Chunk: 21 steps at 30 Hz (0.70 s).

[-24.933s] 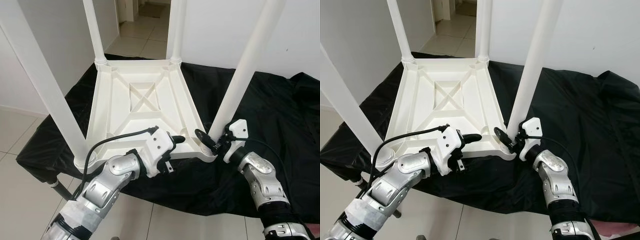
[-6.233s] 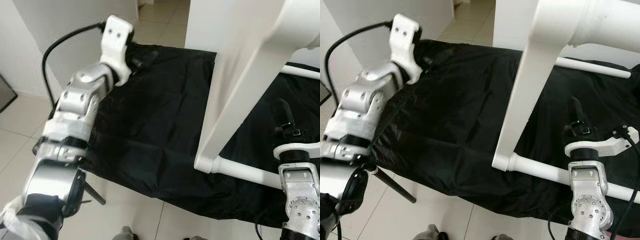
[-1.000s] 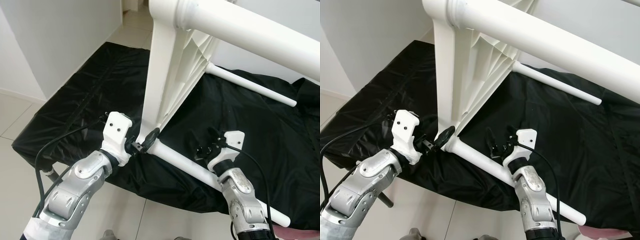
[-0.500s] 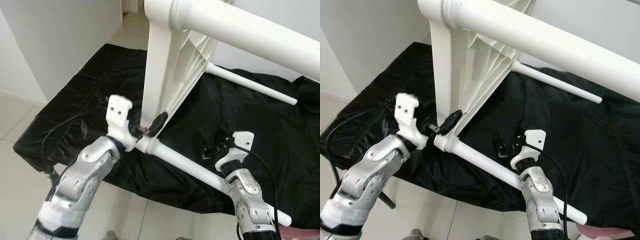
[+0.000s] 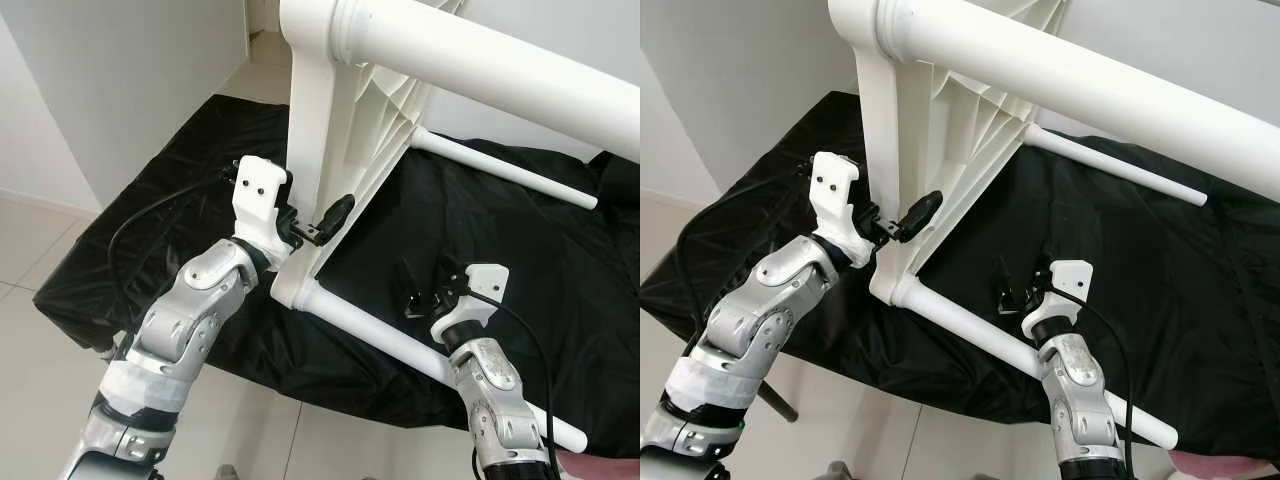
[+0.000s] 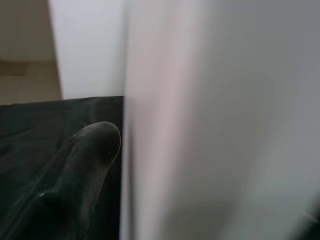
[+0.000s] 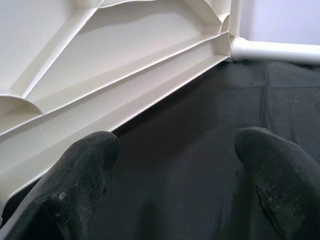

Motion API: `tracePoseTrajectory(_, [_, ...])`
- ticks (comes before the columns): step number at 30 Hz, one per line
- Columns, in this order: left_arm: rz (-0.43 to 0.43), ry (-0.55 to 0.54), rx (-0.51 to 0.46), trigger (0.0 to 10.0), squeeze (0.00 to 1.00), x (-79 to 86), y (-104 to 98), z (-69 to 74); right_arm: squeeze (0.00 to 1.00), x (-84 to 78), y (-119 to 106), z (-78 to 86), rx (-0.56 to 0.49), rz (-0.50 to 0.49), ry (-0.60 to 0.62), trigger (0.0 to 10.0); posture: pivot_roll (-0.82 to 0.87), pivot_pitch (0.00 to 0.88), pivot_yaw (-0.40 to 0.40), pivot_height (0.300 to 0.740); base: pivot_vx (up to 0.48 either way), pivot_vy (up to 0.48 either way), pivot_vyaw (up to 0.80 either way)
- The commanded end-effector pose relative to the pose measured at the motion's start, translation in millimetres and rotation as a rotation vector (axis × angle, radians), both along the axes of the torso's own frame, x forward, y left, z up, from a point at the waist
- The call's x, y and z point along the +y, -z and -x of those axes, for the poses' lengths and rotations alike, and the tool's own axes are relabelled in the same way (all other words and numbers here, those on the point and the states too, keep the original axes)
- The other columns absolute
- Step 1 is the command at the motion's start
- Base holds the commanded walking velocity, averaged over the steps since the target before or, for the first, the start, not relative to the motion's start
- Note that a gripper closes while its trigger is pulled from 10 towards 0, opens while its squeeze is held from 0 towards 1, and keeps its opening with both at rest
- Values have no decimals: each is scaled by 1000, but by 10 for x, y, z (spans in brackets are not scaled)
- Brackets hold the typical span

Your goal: Building children table

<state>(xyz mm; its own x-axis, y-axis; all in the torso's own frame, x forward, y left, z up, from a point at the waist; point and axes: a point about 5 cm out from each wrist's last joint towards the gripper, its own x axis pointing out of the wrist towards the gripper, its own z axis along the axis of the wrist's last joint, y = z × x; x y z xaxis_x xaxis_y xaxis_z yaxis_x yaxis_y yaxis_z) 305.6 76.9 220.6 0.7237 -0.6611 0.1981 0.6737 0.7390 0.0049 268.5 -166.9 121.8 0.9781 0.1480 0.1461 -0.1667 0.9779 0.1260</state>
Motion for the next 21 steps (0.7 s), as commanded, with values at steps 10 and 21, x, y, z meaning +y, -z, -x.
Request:
tracePoseTrajectory(10, [-105,113,0,10000,0,-90,10,-148,0,-66,13,6,4,22,33,10000,-54,6,-1,740,0,0,0])
tracePoseTrajectory(21, [-135,32,7,0,0,-10,38,-251,0,-71,33,17,10,23,51,10000,-54,1,7,740,0,0,0])
